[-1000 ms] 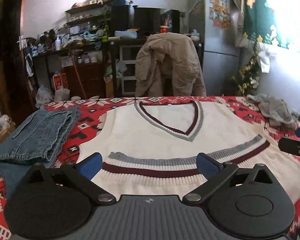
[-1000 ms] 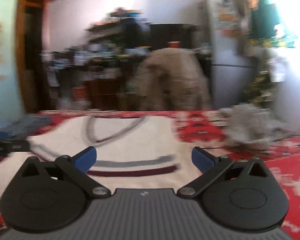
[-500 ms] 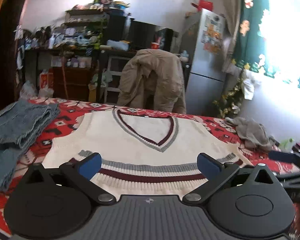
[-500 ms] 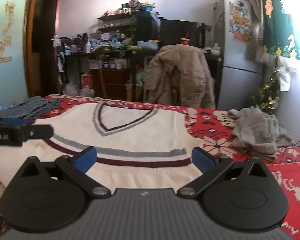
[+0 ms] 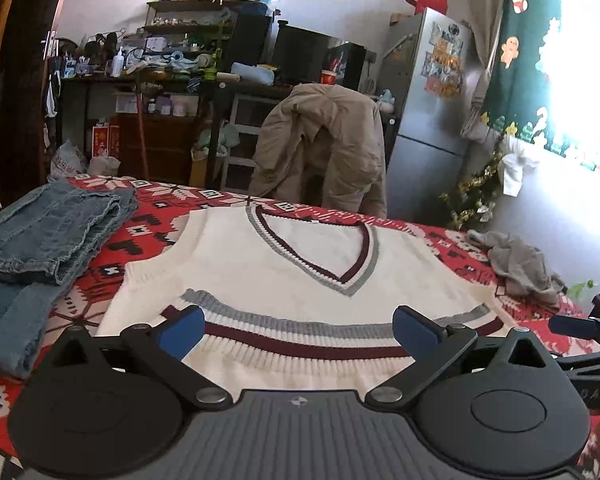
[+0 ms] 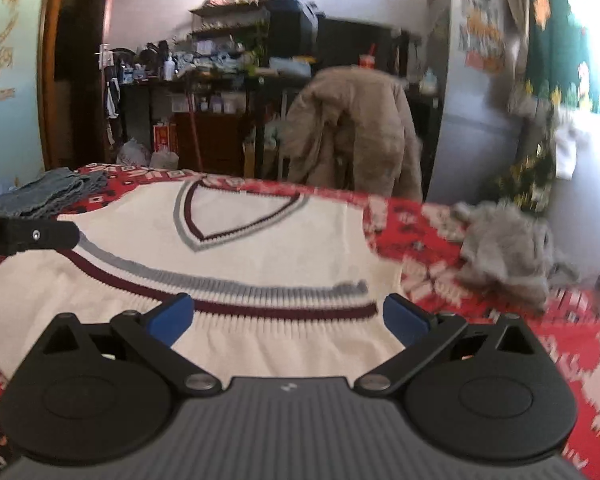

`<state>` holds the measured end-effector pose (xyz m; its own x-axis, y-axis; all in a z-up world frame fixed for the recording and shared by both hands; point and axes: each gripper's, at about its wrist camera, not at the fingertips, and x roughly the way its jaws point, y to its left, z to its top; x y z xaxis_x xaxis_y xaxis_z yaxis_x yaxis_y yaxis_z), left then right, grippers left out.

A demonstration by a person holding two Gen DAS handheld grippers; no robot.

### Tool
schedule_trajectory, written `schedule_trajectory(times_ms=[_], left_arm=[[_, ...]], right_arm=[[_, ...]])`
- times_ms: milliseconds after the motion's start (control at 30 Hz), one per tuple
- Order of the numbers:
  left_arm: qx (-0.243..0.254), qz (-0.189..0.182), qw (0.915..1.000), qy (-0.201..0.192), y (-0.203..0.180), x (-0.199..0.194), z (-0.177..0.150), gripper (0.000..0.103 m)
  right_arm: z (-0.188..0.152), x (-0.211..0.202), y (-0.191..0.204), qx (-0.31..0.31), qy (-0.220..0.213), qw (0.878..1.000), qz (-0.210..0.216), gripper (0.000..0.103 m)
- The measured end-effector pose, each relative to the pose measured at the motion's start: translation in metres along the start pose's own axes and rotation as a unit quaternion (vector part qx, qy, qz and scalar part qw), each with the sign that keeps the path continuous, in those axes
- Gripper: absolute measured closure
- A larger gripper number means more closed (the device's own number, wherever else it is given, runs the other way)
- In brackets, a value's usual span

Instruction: Fold clothes

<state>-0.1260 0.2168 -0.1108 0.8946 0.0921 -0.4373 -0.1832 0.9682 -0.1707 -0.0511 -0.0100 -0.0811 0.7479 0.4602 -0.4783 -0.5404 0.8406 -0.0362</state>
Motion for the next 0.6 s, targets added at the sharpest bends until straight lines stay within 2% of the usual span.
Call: schedule_trajectory(times_ms=[100, 200, 300, 333, 467, 600], left_arm=[[0.027, 0.011, 0.9996, -0.002, -0.002, -0.002, -0.001, 0.003], [0.023, 0.011, 0.9996, 0.011, 0.002, 0.000, 0.002, 0.005], [0.019, 0.028, 0.9991, 0.024, 0.011, 0.001, 0.012, 0.009], [0.020, 0.031, 0.9990, 0.026, 0.014, 0.001, 0.017, 0.011], [0.040, 0.024, 0.9985, 0.030, 0.032, 0.001, 0.047, 0.013], [0.088, 0.011, 0.9947, 0.052, 0.054, 0.021, 0.084, 0.013]], right_arm=[[0.000, 0.007, -0.010, 0.028, 0.033, 0.999, 0.011, 0.001], [-0.001, 0.007, -0.015, 0.037, 0.036, 0.999, -0.005, 0.003], [0.003, 0.007, -0.021, 0.044, 0.036, 0.998, 0.000, 0.008], [0.005, 0.007, -0.023, 0.046, 0.036, 0.998, 0.004, 0.011], [0.019, -0.003, -0.036, 0.050, 0.033, 0.998, 0.019, 0.013], [0.040, 0.002, -0.056, 0.048, 0.043, 0.997, 0.046, 0.023]])
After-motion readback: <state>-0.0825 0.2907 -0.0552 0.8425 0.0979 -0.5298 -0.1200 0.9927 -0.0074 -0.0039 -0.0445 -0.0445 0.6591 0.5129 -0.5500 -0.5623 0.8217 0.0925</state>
